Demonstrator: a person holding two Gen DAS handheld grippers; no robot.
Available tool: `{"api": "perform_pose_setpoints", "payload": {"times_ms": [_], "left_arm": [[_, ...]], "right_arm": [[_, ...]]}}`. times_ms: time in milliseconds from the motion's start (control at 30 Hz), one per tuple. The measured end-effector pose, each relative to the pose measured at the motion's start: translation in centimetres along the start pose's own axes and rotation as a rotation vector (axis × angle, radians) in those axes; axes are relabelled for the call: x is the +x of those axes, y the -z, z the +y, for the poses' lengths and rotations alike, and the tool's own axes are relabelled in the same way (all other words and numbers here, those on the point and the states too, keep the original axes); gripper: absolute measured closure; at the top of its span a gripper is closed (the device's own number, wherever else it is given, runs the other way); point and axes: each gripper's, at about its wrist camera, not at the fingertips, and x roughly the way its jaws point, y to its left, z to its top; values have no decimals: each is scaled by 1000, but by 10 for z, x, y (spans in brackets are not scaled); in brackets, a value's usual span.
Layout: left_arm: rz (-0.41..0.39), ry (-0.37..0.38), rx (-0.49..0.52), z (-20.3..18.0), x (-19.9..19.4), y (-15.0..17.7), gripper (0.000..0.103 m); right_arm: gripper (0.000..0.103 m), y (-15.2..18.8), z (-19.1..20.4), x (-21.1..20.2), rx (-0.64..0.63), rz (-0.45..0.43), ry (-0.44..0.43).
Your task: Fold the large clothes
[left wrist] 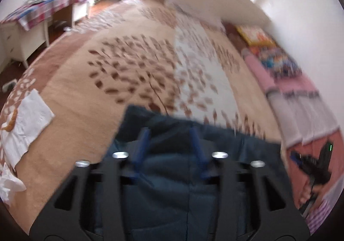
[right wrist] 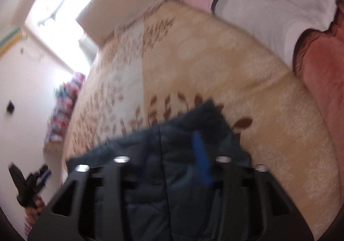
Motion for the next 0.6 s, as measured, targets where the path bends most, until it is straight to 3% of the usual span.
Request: {"api": "perform_pose_setpoints", "payload": {"times_ms": [100, 233, 267, 333, 433, 600], "left_arm": [[98, -26, 70, -10, 25, 16, 89], [181, -178, 126, -3, 58, 32, 90], [186, -196, 120, 3, 63, 33, 91], [189, -202, 68, 17, 68, 32, 93], [197, -213, 34, 26, 72, 32, 95], [152, -230, 68, 16, 57, 35, 94]], "right_arm": [[84, 15, -1, 22, -32, 64, 54], [93, 23, -11, 46, -32, 105, 134], [100, 23, -13, 49, -34, 108, 156], [103, 22, -19, 57, -32, 119, 180], [103, 20, -25, 62, -13, 124, 184], [103, 23, -22, 44, 11, 100, 162]]}}
